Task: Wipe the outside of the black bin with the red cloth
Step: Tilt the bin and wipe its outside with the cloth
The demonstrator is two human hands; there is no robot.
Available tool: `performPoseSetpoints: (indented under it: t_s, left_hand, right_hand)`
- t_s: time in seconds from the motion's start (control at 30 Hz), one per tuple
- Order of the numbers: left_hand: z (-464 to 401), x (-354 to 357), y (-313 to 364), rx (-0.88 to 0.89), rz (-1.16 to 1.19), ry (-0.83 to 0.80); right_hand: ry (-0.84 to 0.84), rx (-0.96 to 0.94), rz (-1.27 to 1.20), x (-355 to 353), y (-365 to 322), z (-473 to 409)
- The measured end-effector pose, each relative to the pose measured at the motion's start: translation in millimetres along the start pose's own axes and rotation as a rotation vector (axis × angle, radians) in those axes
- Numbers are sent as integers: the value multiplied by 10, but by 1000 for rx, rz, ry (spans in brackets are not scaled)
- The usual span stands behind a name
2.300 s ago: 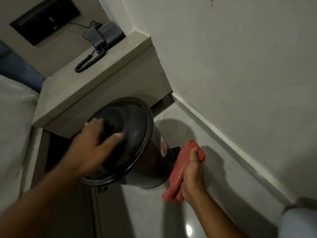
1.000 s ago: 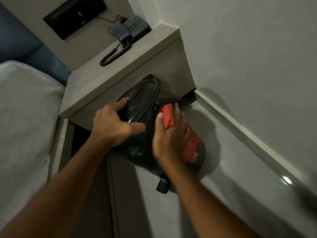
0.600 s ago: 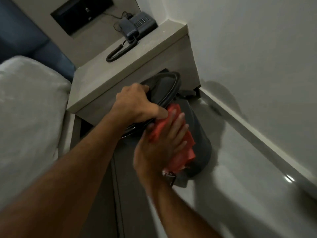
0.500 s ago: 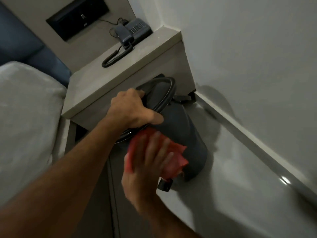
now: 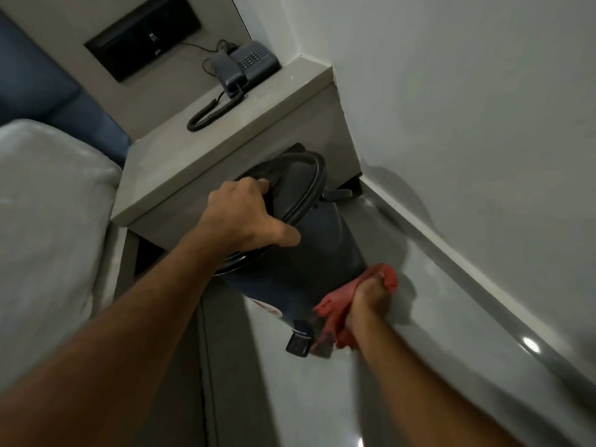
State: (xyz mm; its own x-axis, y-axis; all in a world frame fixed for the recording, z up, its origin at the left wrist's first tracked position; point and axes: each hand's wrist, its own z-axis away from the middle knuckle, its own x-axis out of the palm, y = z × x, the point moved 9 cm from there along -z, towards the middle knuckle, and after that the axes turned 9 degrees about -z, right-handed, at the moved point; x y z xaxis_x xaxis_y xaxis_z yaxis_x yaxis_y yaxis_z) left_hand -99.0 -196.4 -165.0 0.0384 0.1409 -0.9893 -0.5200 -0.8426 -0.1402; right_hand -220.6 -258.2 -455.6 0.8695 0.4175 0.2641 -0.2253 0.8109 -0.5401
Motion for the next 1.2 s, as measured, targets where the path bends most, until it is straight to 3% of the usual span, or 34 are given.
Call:
performPoseSetpoints:
  t_s: [0.07,0.2,0.27,0.33,0.4,0.47,0.5,0.63,0.73,0.83,0.9,1.0,1.07,1.2]
  left_hand:
    - [0,40,9,0,-10,-10]
    - [-57,13,37,10,-5,3]
    - [-44,-11,38,18,-14,3]
    - [-38,-12,-5,13,-21,8]
    - [-44,16,-8,13,-32,14]
    - [-51,33,16,15,-37,23]
    - [-59,29,21,13,-36,33]
    - [-92,21,52,0,-43,62]
    - [-96,28,107,-6,-85,28]
    - [-30,199,164,-22,-216,-8]
    - [45,294,194,-84,-227,36]
    - [111,307,330,-185,-203,99]
    - [85,250,476,-206,-198,131]
    - [-157,13,433,4,-245,103]
  right_hand:
    - [-32,-62,-22,130,-276,81]
    - [-106,-551,-10,798,-744,831]
    - [-89,-632,-12,791,-758,884]
    - [-8,-514,37,545,-800,551]
    - [-51,-109,47,372,-726,37]
    - [-252,272,212,349,-639,-51]
    - [-313,268,235,382,-672,-31]
    - [-268,-344,-109,654,-994,402]
    - [-210,-503,-69,714,-303,817]
    - [-77,-143,-244,346,342,523]
    - [-125,89,-381,300,475,259]
    - [-339,24,-372,479,196,238]
    - [-375,-54,-392,488,58,299]
    - [-376,-35,-435,323,-6,361]
